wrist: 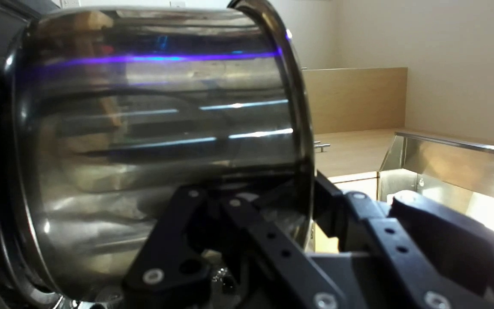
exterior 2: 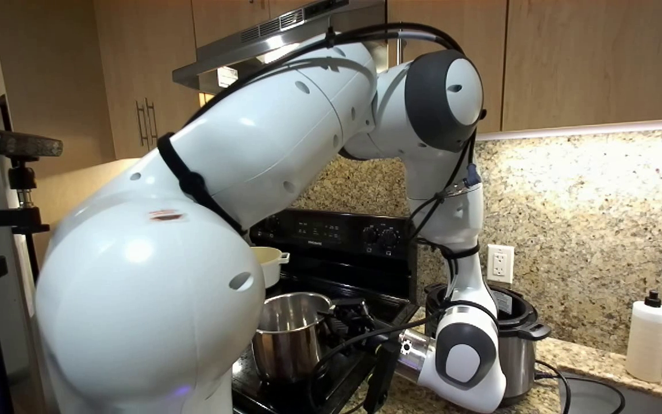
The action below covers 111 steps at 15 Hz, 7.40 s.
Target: Remove the metal dish from the cooker and put it on the stovetop
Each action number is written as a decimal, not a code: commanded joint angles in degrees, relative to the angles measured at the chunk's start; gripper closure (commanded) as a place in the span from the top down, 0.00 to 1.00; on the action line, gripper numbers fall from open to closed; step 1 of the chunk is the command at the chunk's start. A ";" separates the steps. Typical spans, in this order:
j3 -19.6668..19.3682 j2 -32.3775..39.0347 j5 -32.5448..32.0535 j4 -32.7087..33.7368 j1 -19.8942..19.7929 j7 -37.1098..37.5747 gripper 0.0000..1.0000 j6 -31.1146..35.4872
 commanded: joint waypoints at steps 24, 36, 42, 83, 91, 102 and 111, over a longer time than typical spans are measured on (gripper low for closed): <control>2.26 3.30 7.55 -0.05 -0.34 1.91 0.04 1.80; 2.21 4.43 10.79 0.37 -0.81 5.90 0.42 2.12; 0.75 3.70 12.29 -2.06 -1.51 6.56 0.81 3.59; -17.04 -49.62 20.65 -43.02 10.35 -8.01 1.00 38.69; 4.46 -65.34 34.00 -42.60 10.78 -7.16 1.00 62.82; 28.03 -70.86 38.49 -40.40 19.01 21.19 1.00 106.08; 29.09 -52.74 17.23 -40.37 17.83 51.15 1.00 116.59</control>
